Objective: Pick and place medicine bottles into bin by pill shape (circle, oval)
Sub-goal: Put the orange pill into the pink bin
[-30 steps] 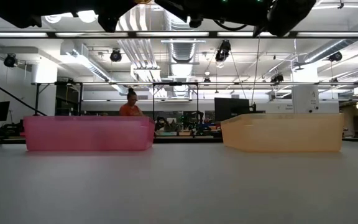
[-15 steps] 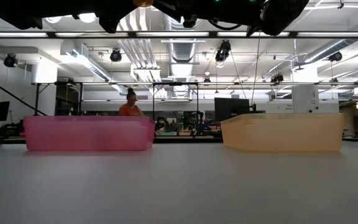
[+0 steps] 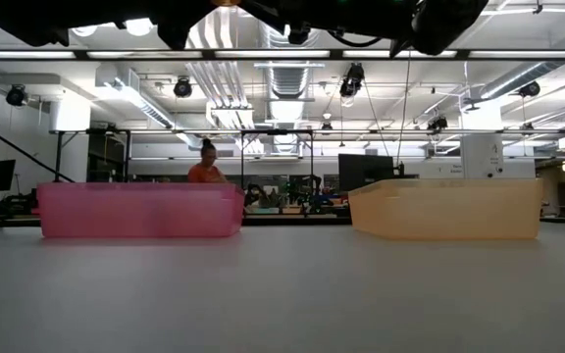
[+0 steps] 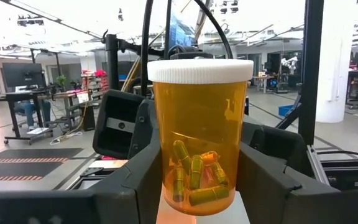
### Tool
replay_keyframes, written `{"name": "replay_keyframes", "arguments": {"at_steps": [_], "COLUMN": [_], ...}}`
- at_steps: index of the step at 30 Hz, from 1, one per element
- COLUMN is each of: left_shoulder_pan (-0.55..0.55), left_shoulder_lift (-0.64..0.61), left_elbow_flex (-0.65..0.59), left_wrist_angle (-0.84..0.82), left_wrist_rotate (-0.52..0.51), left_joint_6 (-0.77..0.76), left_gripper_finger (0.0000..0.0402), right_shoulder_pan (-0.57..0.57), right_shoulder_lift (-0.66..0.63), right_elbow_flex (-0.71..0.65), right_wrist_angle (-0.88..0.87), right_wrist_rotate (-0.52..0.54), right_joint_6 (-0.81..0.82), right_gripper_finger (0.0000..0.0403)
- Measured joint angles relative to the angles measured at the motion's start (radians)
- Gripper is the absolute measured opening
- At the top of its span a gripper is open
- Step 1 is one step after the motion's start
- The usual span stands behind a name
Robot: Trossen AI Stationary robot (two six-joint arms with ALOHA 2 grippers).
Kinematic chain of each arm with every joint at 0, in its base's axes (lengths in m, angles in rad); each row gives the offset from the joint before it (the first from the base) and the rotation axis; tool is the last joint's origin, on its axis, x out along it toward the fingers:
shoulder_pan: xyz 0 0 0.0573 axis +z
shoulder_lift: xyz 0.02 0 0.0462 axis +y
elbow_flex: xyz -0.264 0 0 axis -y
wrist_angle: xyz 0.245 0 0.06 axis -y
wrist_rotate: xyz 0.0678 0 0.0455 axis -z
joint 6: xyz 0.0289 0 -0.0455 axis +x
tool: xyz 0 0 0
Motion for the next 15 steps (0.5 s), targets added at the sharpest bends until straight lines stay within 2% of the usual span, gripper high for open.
{"name": "replay_keyframes", "arguments": {"at_steps": [6,15], "left_shoulder_pan": [0.000,0.000], "left_shoulder_lift": [-0.003,-0.003], "left_elbow_flex": [-0.001,-0.002], "left_wrist_angle": [0.003,-0.009], "left_wrist_rotate": [0.002,0.002], "left_joint_6": [0.000,-0.004], "left_gripper_finger": [0.0158,0.0158], "right_shoulder_pan": [0.000,-0.001], "right_shoulder_lift": [0.000,0.000], "right_elbow_flex": [0.000,0.000], "right_wrist_angle": [0.004,-0.004], "right_wrist_rotate": [-0.016,-0.020], "right_joint_6": [0.036,0.083], "right_gripper_finger": [0.0161,0.0165]}}
